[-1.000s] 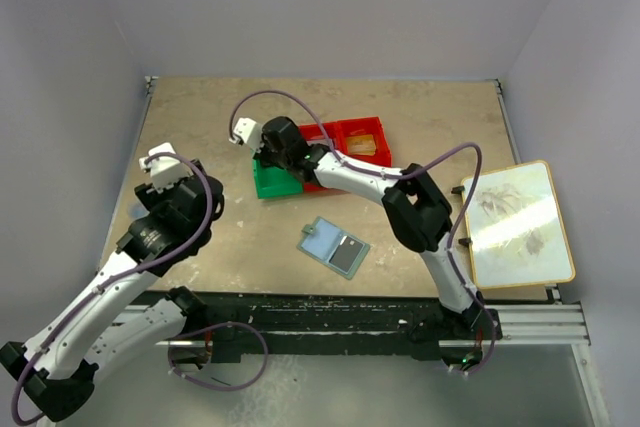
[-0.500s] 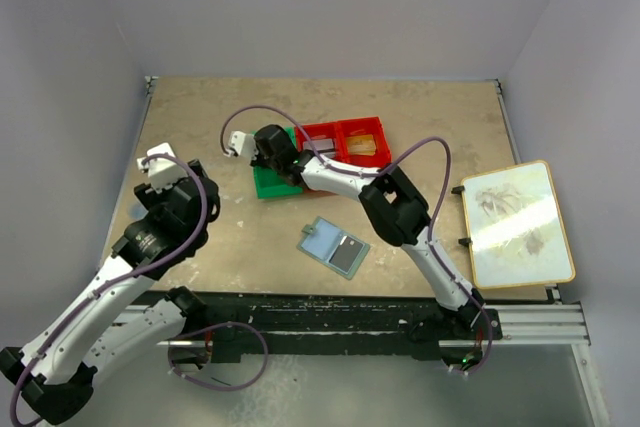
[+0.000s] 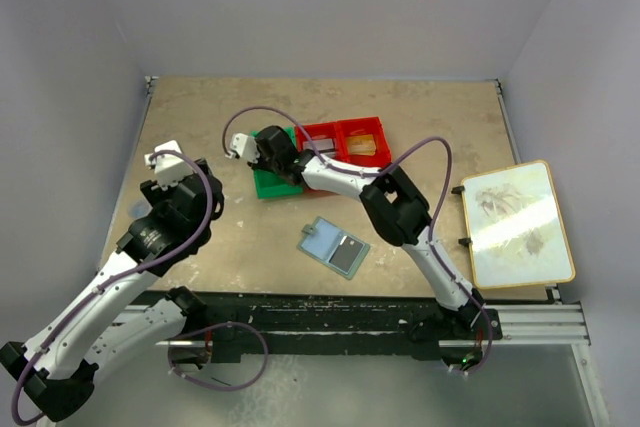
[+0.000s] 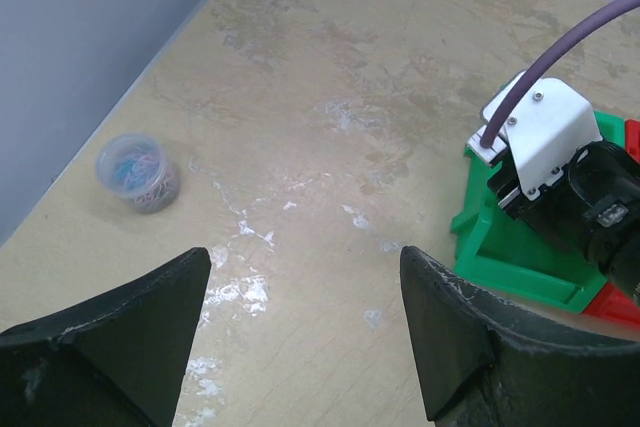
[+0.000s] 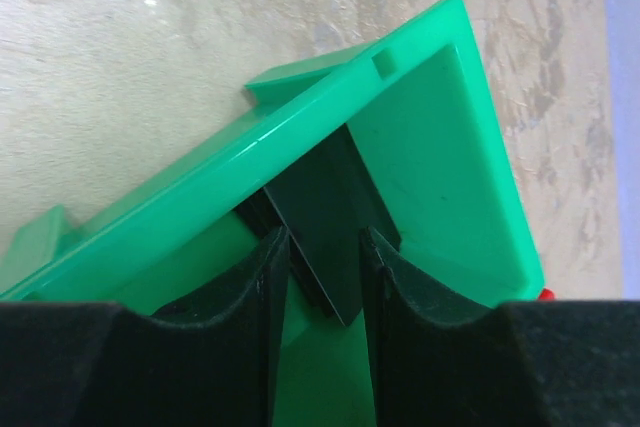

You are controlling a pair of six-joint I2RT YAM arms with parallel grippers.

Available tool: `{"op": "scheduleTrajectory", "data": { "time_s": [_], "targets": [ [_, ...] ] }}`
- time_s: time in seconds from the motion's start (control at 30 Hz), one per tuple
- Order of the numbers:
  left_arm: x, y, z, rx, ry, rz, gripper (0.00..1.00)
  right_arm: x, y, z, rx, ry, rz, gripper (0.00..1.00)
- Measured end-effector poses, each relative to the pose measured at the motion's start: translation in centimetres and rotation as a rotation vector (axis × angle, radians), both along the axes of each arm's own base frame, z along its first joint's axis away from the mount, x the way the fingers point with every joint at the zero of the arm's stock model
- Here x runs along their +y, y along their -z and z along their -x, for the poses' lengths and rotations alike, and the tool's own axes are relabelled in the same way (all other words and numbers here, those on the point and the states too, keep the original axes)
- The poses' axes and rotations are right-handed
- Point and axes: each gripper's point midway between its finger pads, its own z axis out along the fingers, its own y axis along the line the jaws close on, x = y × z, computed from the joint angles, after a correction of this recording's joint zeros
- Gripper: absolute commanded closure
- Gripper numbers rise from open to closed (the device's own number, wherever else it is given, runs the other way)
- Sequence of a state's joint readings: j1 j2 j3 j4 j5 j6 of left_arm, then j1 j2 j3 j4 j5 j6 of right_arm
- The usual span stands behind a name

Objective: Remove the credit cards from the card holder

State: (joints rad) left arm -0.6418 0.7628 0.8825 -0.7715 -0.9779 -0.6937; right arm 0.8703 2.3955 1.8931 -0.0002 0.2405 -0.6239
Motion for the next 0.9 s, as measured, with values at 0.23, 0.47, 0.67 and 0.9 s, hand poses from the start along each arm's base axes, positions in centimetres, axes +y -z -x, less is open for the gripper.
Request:
{"op": "scheduleTrajectory", "data": {
  "time_s": [0.23,0.47,0.67,0.9],
  "targets": [
    [-0.1,0.1,0.0,0.005,0.006,0.000,0.25,-0.3,-4.1,2.0,0.065,0.042,-0.161,0.59],
    [-0.2,0.1,0.0,0.007,0.010,0.003,0.25,-5.4,-11.9,7.0,0.113,0.187,-0.482,0.44],
    [-2.3,1.2,-0.5,0.043,0.094,0.062,0.30,-13.4,-9.8,13.1,0.326,0.387,-0.716,0.40],
    [-11.4,10.0,0.5,0.252,0.419,0.358,0.32,-16.8,-0.9,19.9,0.671,0.531,-0.723,0.34]
  ]
}}
